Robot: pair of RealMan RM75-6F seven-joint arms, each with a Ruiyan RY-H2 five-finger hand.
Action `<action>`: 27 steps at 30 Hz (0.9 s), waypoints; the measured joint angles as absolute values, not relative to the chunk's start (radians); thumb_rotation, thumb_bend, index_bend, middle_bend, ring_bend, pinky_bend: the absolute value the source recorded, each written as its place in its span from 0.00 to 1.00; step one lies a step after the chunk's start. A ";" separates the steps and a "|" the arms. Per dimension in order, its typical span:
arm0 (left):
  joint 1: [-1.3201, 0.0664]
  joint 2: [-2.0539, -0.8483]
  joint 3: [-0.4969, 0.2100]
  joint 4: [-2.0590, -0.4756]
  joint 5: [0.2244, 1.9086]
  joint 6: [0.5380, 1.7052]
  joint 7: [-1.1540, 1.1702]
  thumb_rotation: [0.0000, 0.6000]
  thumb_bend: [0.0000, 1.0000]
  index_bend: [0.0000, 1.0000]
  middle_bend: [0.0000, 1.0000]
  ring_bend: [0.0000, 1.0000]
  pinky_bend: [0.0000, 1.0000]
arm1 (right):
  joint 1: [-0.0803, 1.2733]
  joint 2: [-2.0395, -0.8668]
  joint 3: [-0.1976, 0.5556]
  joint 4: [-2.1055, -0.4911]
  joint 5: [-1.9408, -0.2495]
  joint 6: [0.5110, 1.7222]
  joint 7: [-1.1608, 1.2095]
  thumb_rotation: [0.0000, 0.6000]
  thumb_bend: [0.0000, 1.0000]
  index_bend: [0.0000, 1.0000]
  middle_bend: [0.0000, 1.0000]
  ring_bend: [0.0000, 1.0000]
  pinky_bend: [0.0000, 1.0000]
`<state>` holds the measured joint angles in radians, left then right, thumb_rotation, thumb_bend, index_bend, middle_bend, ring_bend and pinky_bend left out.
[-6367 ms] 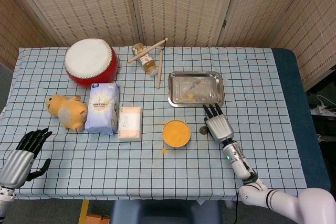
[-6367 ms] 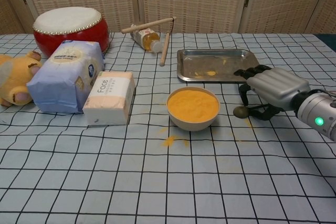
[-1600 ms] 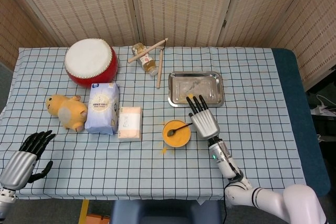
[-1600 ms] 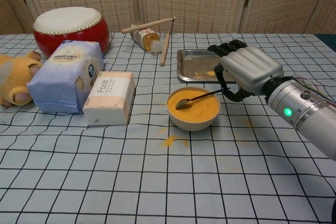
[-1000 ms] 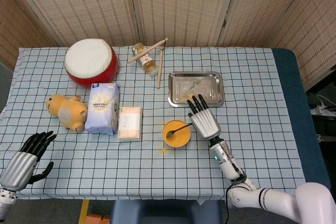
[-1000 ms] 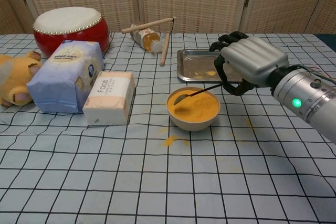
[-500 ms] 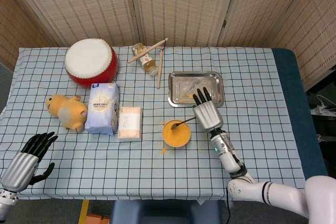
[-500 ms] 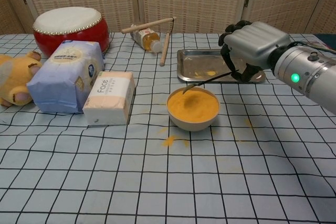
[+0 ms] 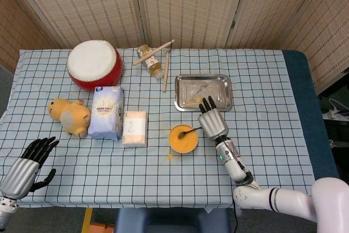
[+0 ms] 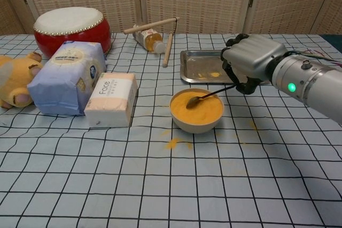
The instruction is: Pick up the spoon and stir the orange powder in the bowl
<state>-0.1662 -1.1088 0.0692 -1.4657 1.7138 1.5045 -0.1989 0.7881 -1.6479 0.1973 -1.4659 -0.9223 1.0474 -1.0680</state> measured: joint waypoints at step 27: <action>-0.167 -1.107 0.071 -1.462 1.718 1.507 -0.208 1.00 0.45 0.00 0.00 0.00 0.07 | 0.816 -1.686 0.186 -1.415 -0.932 1.100 -0.928 1.00 0.64 0.90 0.17 0.00 0.01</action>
